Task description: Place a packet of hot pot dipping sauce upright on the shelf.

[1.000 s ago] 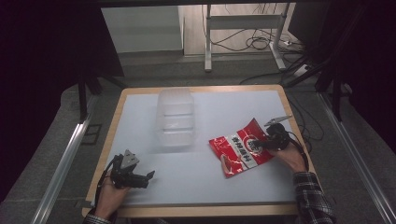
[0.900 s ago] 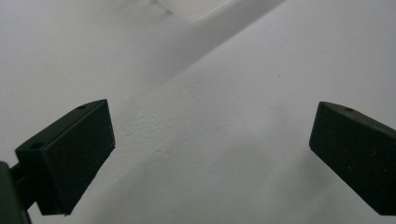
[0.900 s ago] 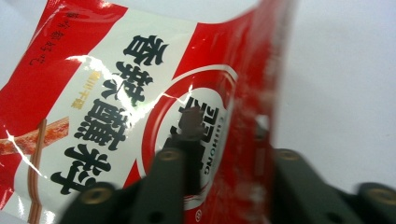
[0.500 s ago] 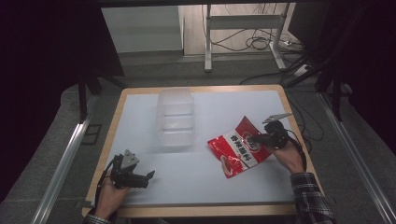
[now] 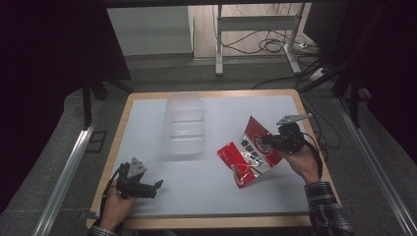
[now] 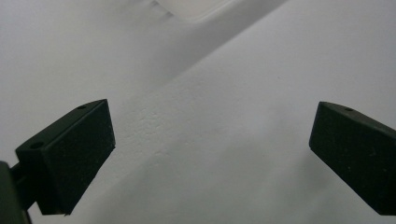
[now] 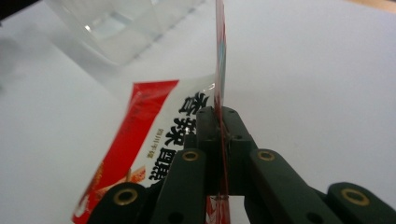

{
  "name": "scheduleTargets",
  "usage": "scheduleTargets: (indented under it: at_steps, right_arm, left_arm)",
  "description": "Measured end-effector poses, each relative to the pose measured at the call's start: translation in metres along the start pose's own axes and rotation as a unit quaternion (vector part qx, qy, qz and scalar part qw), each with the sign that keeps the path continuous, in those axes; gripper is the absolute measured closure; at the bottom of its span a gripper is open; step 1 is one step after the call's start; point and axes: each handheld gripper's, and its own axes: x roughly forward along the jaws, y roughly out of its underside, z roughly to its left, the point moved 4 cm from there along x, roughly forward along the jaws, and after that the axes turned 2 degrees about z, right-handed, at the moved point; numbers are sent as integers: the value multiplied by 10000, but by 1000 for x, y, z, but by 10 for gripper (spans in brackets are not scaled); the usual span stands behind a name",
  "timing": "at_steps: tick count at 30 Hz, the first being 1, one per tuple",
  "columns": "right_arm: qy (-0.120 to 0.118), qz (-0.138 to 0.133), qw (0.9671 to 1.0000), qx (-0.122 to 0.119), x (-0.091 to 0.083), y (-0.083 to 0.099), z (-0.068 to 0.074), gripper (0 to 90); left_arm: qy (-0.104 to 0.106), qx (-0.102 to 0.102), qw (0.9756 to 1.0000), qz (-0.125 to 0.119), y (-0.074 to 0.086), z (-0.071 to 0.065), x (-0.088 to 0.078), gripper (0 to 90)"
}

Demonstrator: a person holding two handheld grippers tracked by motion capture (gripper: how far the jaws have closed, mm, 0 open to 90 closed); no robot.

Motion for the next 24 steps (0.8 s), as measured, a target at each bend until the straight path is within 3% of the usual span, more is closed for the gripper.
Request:
scheduleTargets:
  at_steps: [10, 19, 24]
  right_arm:
    - [-146, -280, 9994, -154, -13, -29, 22, 876]
    - [-279, -352, 9985, -313, -16, -51, 37, 879]
    - [-422, -489, 9968, -480, -23, -71, 49, 880]
  left_arm:
    - [-7, -8, 10000, -13, 0, 0, 0, 0]
    - [-7, -6, 10000, -25, 0, 0, -1, 0]
    - [-4, 2, 10000, -30, -1, 0, -1, 0]
